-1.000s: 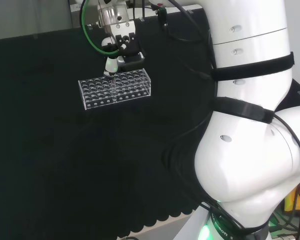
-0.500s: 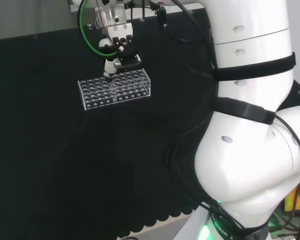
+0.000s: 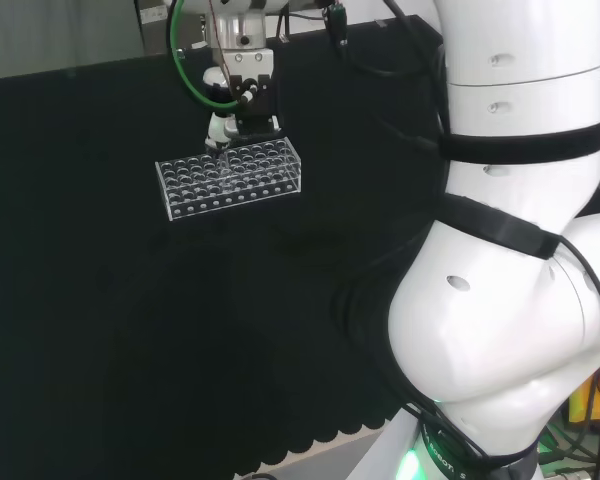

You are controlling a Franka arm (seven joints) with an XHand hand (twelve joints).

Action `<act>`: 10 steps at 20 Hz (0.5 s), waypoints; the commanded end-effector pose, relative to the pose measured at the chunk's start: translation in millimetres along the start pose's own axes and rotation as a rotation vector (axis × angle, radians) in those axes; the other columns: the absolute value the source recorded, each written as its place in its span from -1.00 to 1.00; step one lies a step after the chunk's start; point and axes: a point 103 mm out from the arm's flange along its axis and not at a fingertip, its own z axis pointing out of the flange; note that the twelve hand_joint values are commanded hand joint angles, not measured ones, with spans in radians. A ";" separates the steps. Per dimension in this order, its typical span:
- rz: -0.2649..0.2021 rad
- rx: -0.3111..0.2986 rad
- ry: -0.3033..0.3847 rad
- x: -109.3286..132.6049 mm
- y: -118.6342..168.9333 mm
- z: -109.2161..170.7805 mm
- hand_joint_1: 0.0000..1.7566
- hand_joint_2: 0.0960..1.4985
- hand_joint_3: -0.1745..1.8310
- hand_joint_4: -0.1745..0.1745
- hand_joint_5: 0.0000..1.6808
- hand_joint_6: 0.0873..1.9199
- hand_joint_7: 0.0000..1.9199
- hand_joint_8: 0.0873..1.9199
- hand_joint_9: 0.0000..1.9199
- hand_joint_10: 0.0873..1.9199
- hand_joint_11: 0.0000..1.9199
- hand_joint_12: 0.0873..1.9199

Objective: Pick up the test tube.

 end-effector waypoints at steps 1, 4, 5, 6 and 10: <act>0.028 -0.012 0.059 -3.4 -2.3 -16.2 0.41 -0.19 -0.25 -1.00 0.66 -0.66 0.82 -0.61 0.76 -0.33 0.41 -0.17; 0.033 -0.011 0.076 -6.1 -6.0 -25.9 0.41 -0.19 -0.25 -1.00 0.66 -0.67 0.82 -0.62 0.76 -0.33 0.41 -0.17; 0.038 -0.013 0.086 -7.2 -7.5 -30.3 0.41 -0.19 -0.25 -1.00 0.66 -0.67 0.82 -0.62 0.76 -0.33 0.41 -0.17; 0.041 -0.016 0.095 -8.5 -9.2 -35.2 0.41 -0.20 -0.25 -1.00 0.66 -0.67 0.82 -0.62 0.76 -0.33 0.41 -0.17; 0.041 -0.030 0.112 -10.2 -17.7 -55.1 0.41 -0.20 -0.24 -1.00 0.67 -0.67 0.82 -0.62 0.77 -0.33 0.41 -0.17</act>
